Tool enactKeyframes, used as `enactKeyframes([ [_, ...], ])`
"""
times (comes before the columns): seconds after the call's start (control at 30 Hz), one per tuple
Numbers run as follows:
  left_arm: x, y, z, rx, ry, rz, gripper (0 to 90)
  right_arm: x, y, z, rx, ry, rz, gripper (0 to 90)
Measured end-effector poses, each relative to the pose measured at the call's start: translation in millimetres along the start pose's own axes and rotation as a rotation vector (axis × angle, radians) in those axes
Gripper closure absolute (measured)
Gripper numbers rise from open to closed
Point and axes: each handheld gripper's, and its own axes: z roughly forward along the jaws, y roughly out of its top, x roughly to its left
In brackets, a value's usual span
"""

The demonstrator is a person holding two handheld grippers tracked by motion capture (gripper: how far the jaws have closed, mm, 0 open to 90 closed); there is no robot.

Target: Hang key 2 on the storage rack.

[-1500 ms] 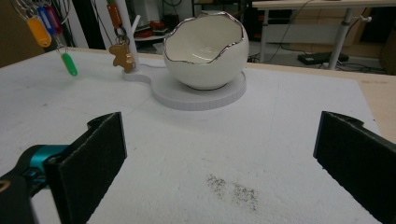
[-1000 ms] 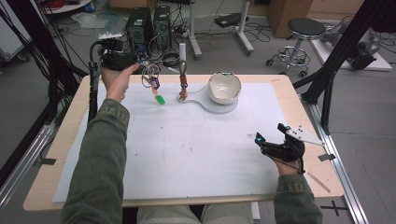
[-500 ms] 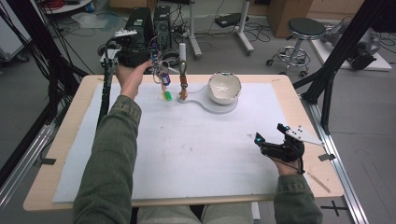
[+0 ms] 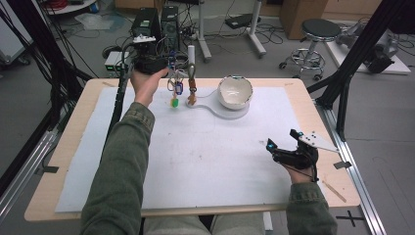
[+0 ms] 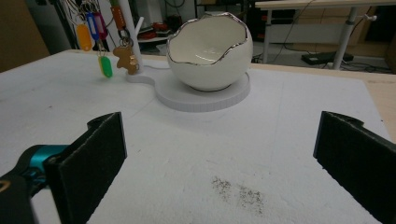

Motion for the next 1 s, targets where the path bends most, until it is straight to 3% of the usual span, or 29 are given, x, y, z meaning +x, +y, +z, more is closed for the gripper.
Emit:
enactKeyframes([
  [0.17, -5.1, -3.5, 3.9, 0.033, -0.023, 0.036, 84.6, -0.8, -0.1, -0.6, 0.0, -0.005, 0.0, 1.6],
  [0.37, -5.7, -7.4, 7.2, 0.098, -0.016, 0.083, 84.3, -0.6, -0.1, -0.5, 0.0, -0.005, 0.001, 1.6],
  [0.5, -2.2, -7.1, 5.7, 0.101, -0.04, 0.067, 82.2, -0.5, 0.0, -0.4, 0.002, -0.006, 0.002, 1.6],
  [0.53, -1.4, -6.0, 4.6, 0.092, -0.042, 0.055, 77.1, -0.4, -0.1, -0.3, 0.002, -0.005, 0.001, 1.6],
  [0.63, -0.1, -3.8, 0.7, 0.108, 0.02, 0.066, 57.3, -0.6, -0.1, -0.6, 0.0, -0.004, 0.001, 1.6],
  [0.77, 4.7, -3.2, -3.4, 0.135, 0.018, 0.046, 38.5, -0.7, -0.2, -1.0, 0.0, -0.008, 0.004, 1.6],
  [0.87, 4.8, -1.9, -5.4, 0.13, 0.077, 0.051, 24.3, -0.3, -0.1, -0.5, 0.0, -0.008, 0.0, 1.6],
  [0.97, 4.2, -0.8, -7.3, 0.128, 0.114, 0.049, 2.3, -0.2, 0.0, -0.5, 0.0, -0.007, 0.0, 1.7],
  [1.0, 3.8, -0.8, -8.5, 0.119, 0.127, 0.055, 1.6, -0.2, 0.0, -0.6, 0.0, -0.008, 0.001, 1.6],
])
